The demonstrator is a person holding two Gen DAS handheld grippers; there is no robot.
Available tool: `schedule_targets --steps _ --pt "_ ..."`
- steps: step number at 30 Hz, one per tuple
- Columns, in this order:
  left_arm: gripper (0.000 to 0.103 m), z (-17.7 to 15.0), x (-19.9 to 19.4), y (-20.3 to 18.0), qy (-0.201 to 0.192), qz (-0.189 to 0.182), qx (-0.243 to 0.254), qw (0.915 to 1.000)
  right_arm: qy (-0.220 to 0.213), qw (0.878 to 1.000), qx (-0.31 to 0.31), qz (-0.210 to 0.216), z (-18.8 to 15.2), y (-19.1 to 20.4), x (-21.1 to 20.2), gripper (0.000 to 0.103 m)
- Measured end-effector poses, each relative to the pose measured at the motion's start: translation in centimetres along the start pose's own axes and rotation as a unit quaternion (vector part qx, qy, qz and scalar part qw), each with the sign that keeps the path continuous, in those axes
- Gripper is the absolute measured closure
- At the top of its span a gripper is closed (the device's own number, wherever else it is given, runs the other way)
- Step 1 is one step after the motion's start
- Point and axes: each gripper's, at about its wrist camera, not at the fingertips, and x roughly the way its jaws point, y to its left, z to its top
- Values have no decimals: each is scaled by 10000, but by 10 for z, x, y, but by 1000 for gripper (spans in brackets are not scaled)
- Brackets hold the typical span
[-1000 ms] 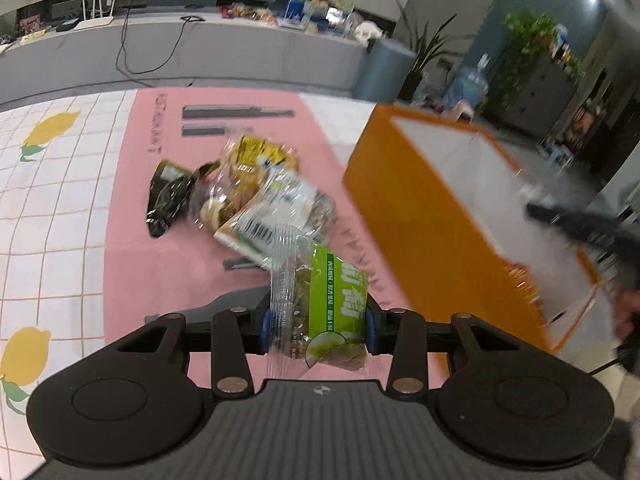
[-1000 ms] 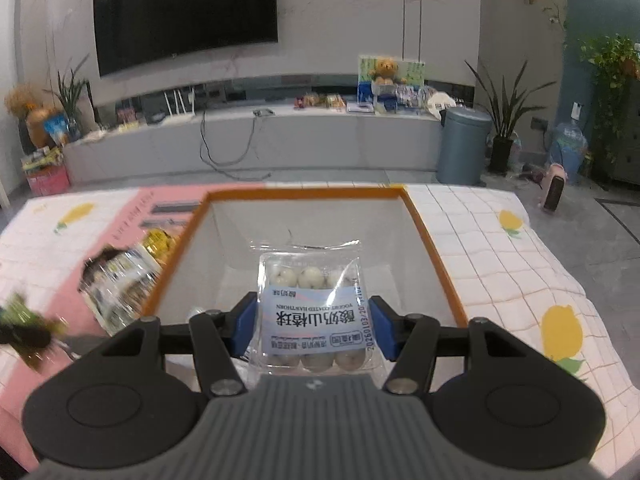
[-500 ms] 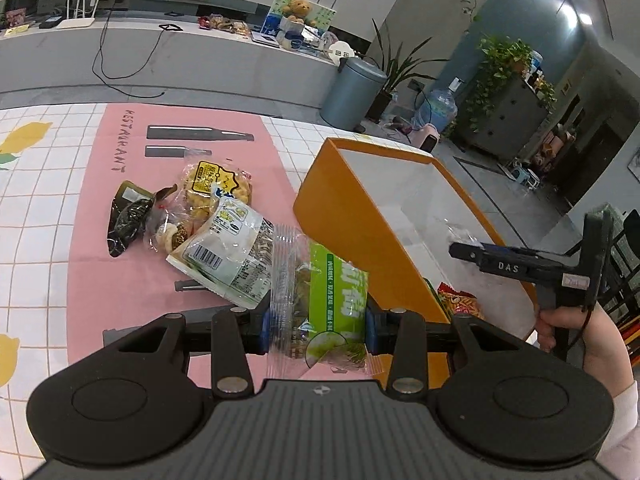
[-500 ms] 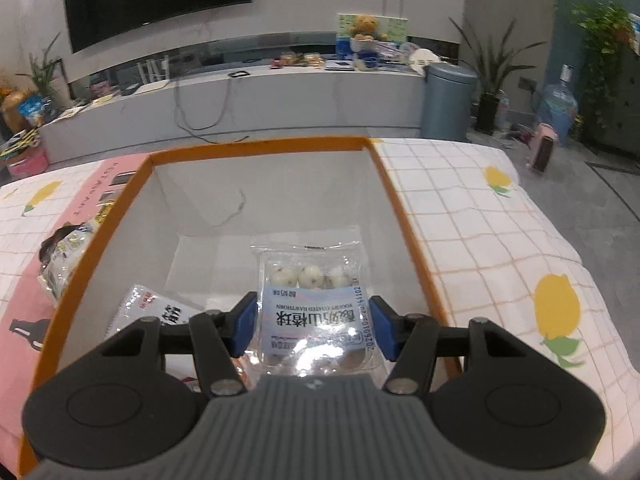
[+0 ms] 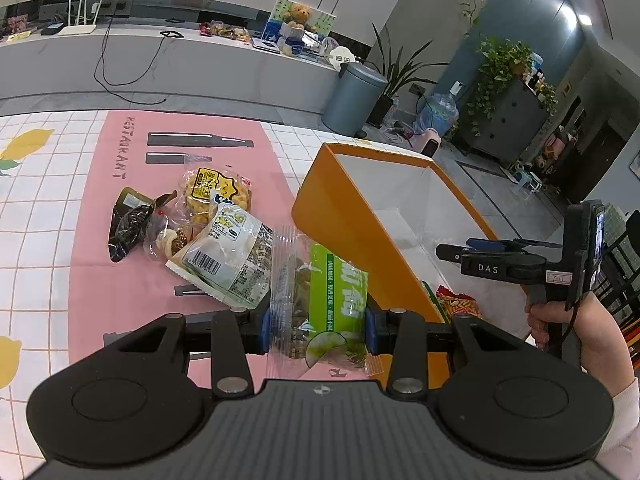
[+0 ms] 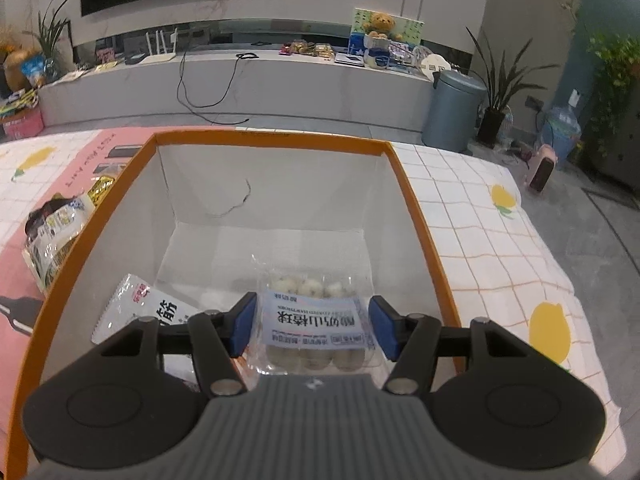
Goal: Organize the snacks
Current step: 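Lower the clear ball bag into the orange box and open the right gripper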
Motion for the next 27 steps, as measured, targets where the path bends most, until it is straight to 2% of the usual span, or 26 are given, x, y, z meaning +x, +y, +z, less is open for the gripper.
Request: schedule_targets --steps 2,4,6,9,13,16,20,23,27 --pt "57 0 0 0 2 -6 9 10000 -50 10000 1 -12 1 0 -1 49" --pt "57 0 -1 0 4 -19 14 10000 -63 10000 71 -11 1 -2 -1 47" --pt "57 0 -1 0 5 -17 11 10000 -52 9999 151 1 1 -3 -1 34" --pt "57 0 -2 -1 8 -7 33 10000 -206 9995 242 37 0 -4 -7 25" --pt "57 0 -8 -3 -37 35 -5 10000 -481 9969 581 207 1 -8 -22 24" --pt "57 0 -19 -11 -146 -9 -2 9999 -798 9929 822 315 -1 -11 -43 18" --pt "57 4 -32 -34 -325 -88 15 9994 -1146 9857 1204 264 -3 -13 -66 17" --pt "57 8 -33 -54 -377 -194 24 9991 -1224 9853 1147 336 -5 -12 -74 14" --pt "57 15 -20 -82 -260 -211 147 9993 -1177 9888 919 -26 -7 -15 -77 13"
